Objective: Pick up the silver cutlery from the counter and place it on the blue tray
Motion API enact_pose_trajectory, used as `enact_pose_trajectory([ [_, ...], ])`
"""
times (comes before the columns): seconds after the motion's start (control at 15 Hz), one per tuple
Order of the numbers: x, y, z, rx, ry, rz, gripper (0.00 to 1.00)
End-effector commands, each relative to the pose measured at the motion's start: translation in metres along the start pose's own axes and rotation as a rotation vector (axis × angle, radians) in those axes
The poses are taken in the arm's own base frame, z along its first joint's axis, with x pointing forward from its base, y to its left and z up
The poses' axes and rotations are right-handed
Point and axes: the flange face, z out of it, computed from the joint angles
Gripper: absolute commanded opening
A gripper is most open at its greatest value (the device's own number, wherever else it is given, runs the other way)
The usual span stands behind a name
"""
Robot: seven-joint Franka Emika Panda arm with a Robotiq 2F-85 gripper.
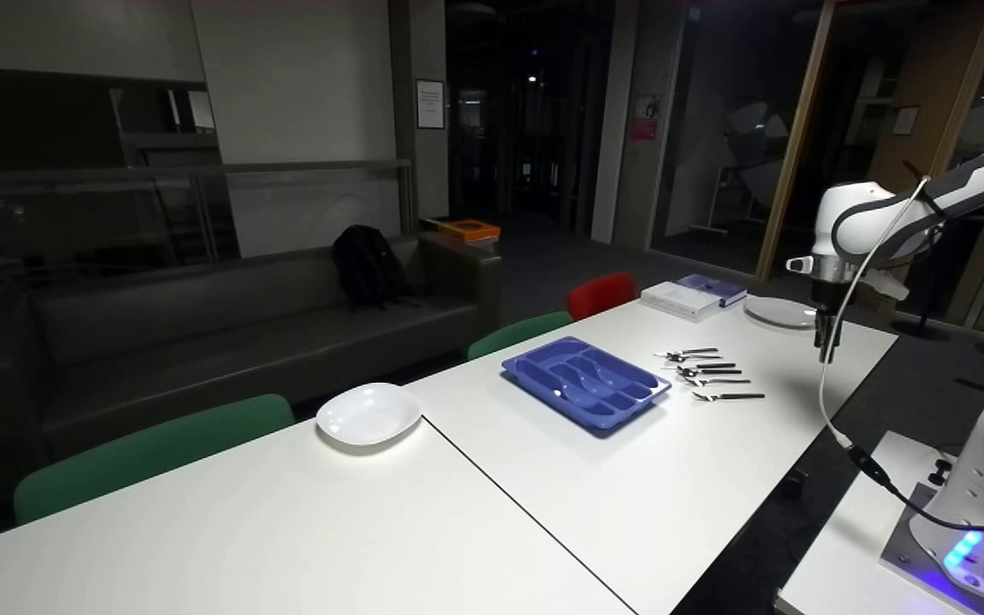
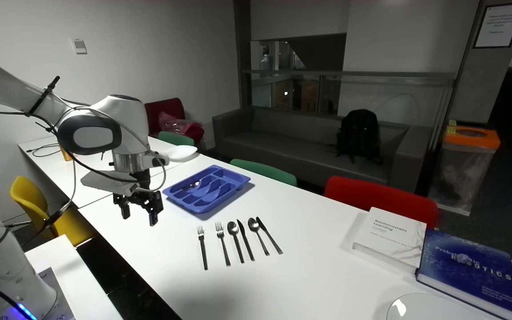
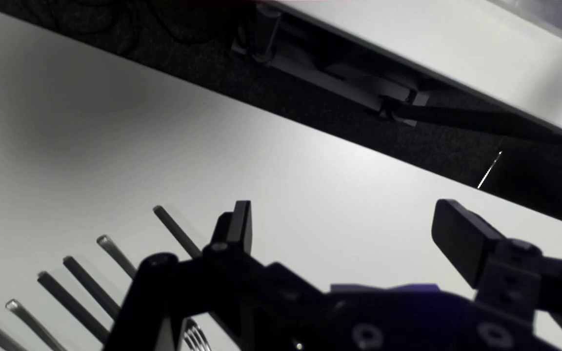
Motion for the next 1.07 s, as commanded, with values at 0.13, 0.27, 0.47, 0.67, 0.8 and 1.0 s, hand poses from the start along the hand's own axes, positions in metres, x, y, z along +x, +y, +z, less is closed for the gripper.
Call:
enact_pose_trajectory([
  [0.13,0.036,0.004,0.035,-0.034,0.077,-0.113,1.00],
  [0.27,0.044,0.007,0.046,-0.043,0.083,-0.177,1.00],
  [0.47,0.052,0.011,0.060,-0.045,0.083,-0.252,1.00],
  [0.67,0.058,0.018,0.070,-0.038,0.095,-0.301,1.00],
  [0.8,0.061,0.023,0.077,-0.027,0.102,-0.322,1.00],
  [1.0,0.067,0.030,0.084,-0.014,0.120,-0.353,1.00],
])
